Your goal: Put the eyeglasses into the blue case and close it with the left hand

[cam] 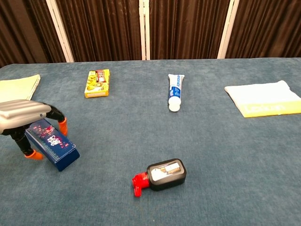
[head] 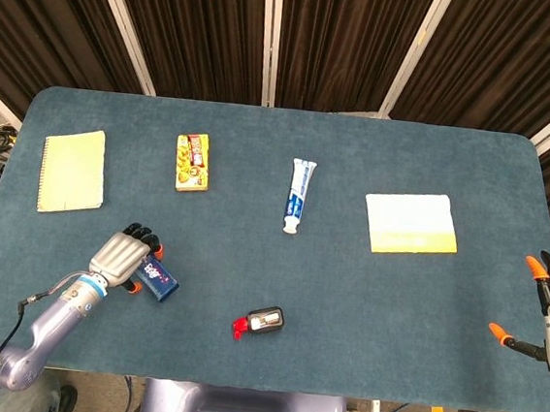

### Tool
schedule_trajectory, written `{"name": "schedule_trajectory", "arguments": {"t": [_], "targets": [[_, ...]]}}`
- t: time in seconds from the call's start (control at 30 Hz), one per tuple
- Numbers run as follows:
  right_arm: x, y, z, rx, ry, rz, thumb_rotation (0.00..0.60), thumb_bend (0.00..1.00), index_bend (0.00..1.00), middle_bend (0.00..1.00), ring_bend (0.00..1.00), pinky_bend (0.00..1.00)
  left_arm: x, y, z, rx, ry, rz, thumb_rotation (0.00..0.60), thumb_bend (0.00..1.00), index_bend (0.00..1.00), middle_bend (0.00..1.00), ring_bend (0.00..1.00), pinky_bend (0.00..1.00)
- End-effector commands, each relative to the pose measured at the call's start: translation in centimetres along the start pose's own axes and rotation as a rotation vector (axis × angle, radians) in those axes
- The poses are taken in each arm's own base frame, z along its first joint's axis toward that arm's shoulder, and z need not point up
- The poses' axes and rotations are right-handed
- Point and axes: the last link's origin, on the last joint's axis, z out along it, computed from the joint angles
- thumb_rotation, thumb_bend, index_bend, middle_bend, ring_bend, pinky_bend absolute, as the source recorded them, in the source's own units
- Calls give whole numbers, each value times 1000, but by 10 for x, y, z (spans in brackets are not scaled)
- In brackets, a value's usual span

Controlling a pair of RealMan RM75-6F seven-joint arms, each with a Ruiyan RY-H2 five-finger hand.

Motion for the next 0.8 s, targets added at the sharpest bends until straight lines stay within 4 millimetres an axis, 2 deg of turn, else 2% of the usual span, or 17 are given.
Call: {"name": "schedule_trajectory", "arguments": {"t": [0.03,0.13,0.23,0.27,0.47,0.63,0.8], "targets": [[0,-1,0,2,-2,2,600,0,0,0,0,0,6,-2,-8,5,47,-16,600,0,71,0,0,0],[0,-2,-1,7,-2,4,600,0,0,0,0,0,17,-7,-18,20,104,-31,600,0,0,0,0,0],[1,-3,-2,15,1,8,600,0,0,0,0,0,38,-16,-36,59,217,-63,600,0,0,0,0,0],[1,-3,-3,16,2,9,600,0,0,0,0,0,40,-17,-39,63,227,-66,600,0,0,0,0,0],[4,-5,-4,29,11,11,600,0,0,0,0,0,62,-35,-88,202,434,-109,600,0,0,0,0,0],[5,-5,-6,35,14,7,600,0,0,0,0,0,58,-45,-128,297,512,-146,600,0,0,0,0,0],[6,-8,-8,45,23,10,600,0,0,0,0,0,53,-47,-146,298,496,-155,600,0,0,0,0,0]]}}
